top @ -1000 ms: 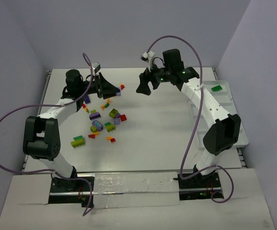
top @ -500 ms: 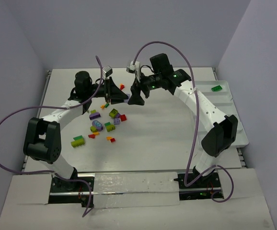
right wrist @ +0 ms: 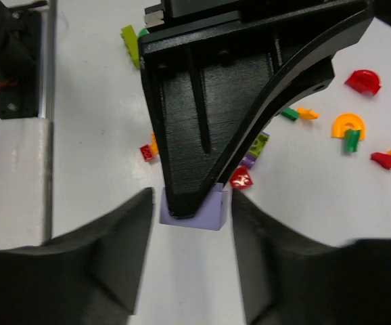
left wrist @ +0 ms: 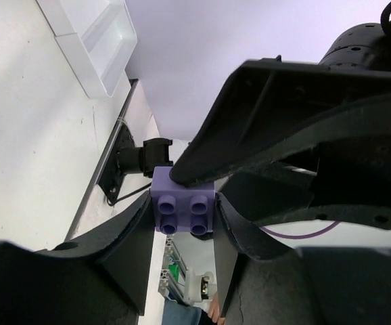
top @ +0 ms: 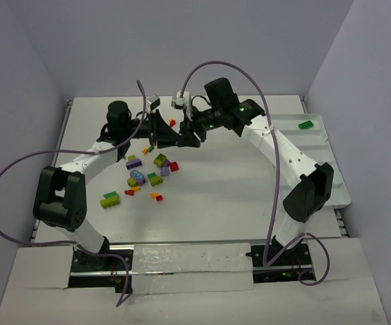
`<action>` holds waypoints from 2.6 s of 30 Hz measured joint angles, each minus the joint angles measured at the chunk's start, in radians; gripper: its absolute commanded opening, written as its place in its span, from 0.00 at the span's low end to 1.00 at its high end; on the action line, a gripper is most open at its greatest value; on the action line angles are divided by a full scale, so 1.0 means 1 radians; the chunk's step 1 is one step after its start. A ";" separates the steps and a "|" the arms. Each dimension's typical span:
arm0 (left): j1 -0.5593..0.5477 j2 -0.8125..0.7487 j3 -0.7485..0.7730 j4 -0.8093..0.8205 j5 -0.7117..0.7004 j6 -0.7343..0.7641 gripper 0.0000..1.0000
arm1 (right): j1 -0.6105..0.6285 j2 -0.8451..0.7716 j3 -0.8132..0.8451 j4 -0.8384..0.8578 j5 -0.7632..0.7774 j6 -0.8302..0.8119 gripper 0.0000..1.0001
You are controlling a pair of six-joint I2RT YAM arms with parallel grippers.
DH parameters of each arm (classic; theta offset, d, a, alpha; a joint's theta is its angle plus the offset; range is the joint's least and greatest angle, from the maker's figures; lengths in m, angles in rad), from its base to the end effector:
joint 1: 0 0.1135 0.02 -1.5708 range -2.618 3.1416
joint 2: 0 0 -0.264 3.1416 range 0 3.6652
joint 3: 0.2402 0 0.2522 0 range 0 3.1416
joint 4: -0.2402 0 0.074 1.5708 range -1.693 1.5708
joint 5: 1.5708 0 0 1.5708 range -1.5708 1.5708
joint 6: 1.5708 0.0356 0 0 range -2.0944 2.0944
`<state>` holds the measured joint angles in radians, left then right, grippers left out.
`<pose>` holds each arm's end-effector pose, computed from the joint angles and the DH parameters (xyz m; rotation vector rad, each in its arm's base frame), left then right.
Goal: Sort the legos into containers by color
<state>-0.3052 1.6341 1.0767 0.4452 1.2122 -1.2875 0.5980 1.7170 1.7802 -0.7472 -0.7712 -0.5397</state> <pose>0.3355 -0.1407 0.2886 0.1367 2.1526 -2.0601 0.2970 0.2323 0.3871 -1.4932 1.5732 0.8936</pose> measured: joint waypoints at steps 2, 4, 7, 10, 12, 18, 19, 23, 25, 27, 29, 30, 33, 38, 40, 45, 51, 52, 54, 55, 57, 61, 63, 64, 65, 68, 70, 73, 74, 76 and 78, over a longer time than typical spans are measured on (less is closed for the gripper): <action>-0.001 0.000 0.000 -0.008 -0.005 0.007 0.06 | 0.000 0.004 0.000 0.002 0.005 -0.001 0.37; -0.001 0.000 0.001 -0.023 -0.011 0.012 0.14 | 0.000 0.006 0.000 0.005 0.013 0.000 0.32; -0.001 0.000 0.002 -0.034 -0.015 0.023 0.38 | 0.000 0.006 -0.002 0.005 0.022 -0.001 0.24; 0.000 0.000 0.006 -0.052 -0.018 0.045 0.74 | 0.001 0.006 -0.011 0.012 0.031 -0.002 0.17; 0.005 0.000 0.021 -0.086 -0.021 0.080 0.94 | -0.002 0.004 -0.026 0.019 0.040 -0.002 0.16; 0.094 0.000 0.133 -0.218 -0.039 0.218 0.99 | -0.107 -0.019 -0.134 0.024 0.086 -0.003 0.14; 0.124 0.000 0.155 -0.247 -0.057 0.252 0.99 | -0.140 -0.028 -0.161 0.023 0.097 -0.006 0.14; 0.220 0.000 0.250 -0.440 -0.187 0.449 0.99 | -0.326 -0.051 -0.229 0.016 0.153 -0.012 0.13; 0.230 0.000 0.296 -0.536 -0.278 0.557 0.99 | -0.448 -0.050 -0.235 0.016 0.185 -0.014 0.13; 0.212 -0.001 0.327 -0.614 -0.400 0.661 0.99 | -0.578 -0.042 -0.229 0.021 0.241 -0.017 0.13; 0.179 -0.001 0.343 -0.679 -0.522 0.756 0.99 | -0.704 -0.011 -0.197 0.022 0.318 -0.016 0.12; 0.157 -0.001 0.346 -0.705 -0.586 0.798 0.99 | -0.763 0.017 -0.170 0.022 0.359 -0.014 0.11; 0.088 -0.001 0.346 -0.761 -0.764 0.904 0.99 | -0.880 0.128 -0.065 0.032 0.478 -0.003 0.11; 0.046 0.013 0.379 -0.838 -0.903 0.991 0.99 | -0.948 0.318 0.095 0.021 0.619 0.024 0.11; 0.050 0.028 0.402 -0.853 -0.927 1.006 0.99 | -0.954 0.379 0.135 0.021 0.663 0.029 0.11; 0.056 0.050 0.410 -0.871 -0.955 1.018 0.99 | -0.955 0.454 0.150 0.014 0.746 0.030 0.13; 0.056 0.107 0.479 -0.926 -0.965 1.050 0.99 | -0.960 0.484 0.162 0.017 0.817 0.029 0.15; 0.056 0.115 0.489 -0.933 -0.966 1.060 0.99 | -0.961 0.493 0.169 0.019 0.828 0.029 0.16; 0.056 0.123 0.497 -0.945 -0.966 1.078 0.99 | -0.963 0.516 0.182 0.025 0.849 0.029 0.19; 0.056 0.125 0.497 -0.953 -0.966 1.088 0.99 | -0.964 0.526 0.185 0.027 0.857 0.029 0.22; 0.056 0.126 0.497 -0.967 -0.966 1.103 0.99 | -0.966 0.546 0.188 0.026 0.870 0.029 0.27; 0.056 0.126 0.497 -0.985 -0.975 1.137 0.99 | -0.967 0.582 0.192 0.028 0.889 0.026 0.43; 0.056 0.126 0.496 -0.993 -0.980 1.157 0.99 | -0.967 0.591 0.192 0.026 0.895 0.026 0.50; 0.056 0.126 0.495 -0.996 -0.982 1.168 0.97 | -0.967 0.592 0.192 0.026 0.897 0.026 0.55; 0.056 0.126 0.492 -0.996 -0.986 1.179 0.95 | -0.967 0.593 0.192 0.026 0.899 0.026 0.61; 0.055 0.128 0.475 -0.996 -1.013 1.205 0.92 | -0.967 0.592 0.193 0.026 0.902 0.031 0.75; 0.055 0.134 0.467 -1.001 -1.033 1.216 0.90 | -0.967 0.592 0.193 0.023 0.900 0.035 0.79; 0.055 0.137 0.440 -1.002 -1.079 1.219 0.91 | -0.966 0.583 0.189 0.018 0.893 0.048 0.91; 0.055 0.137 0.430 -1.001 -1.096 1.219 0.90 | -0.963 0.577 0.188 0.016 0.891 0.051 0.99; 0.055 0.138 0.412 -0.994 -1.147 1.215 0.88 | -0.959 0.560 0.186 0.010 0.886 0.062 1.00; 0.055 0.143 0.406 -0.988 -1.226 1.194 0.87 | -0.952 0.533 0.182 0.002 0.880 0.075 1.00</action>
<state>-0.2500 1.7775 1.4830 -0.5431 -0.0137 -0.0931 -0.3541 2.2502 1.9618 -0.7453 0.1088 -0.4648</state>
